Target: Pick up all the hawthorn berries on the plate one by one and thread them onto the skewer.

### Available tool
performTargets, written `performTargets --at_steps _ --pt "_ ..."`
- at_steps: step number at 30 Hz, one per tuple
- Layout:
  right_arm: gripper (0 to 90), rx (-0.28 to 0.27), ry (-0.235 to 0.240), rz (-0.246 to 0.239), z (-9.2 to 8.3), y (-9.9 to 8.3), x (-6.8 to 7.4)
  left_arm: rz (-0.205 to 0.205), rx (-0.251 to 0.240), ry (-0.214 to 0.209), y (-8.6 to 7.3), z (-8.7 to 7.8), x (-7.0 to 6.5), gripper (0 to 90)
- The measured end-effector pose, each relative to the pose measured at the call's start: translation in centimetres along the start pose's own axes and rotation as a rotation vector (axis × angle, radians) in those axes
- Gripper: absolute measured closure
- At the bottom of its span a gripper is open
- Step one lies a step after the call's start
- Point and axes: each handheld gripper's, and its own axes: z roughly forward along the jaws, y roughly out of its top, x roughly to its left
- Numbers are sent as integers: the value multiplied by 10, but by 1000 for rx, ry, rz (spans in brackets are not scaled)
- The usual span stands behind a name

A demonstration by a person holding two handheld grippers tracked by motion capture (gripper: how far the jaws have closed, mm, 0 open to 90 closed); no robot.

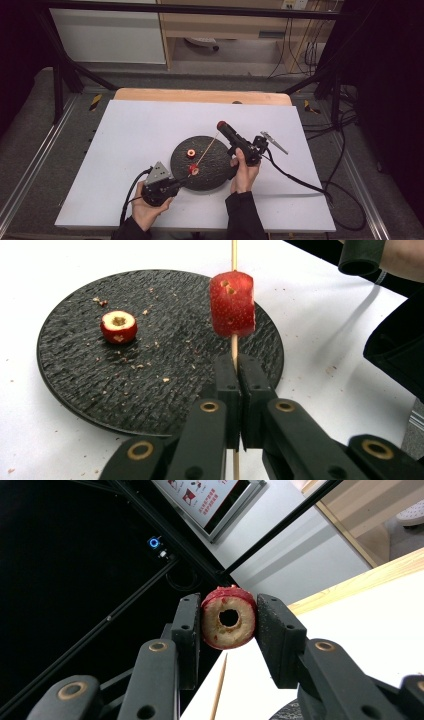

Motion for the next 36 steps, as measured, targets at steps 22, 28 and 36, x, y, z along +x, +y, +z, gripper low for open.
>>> performTargets --at_steps 22,28,36 --pt "639 -16 24 26 1 -5 0 -62 -51 -6 6 9 -8 885" --pt "639 -7 31 31 1 -9 -1 -76 -58 1 10 13 -10 885" --pt "640 9 33 25 0 -12 -1 -81 -56 2 12 19 -8 886"
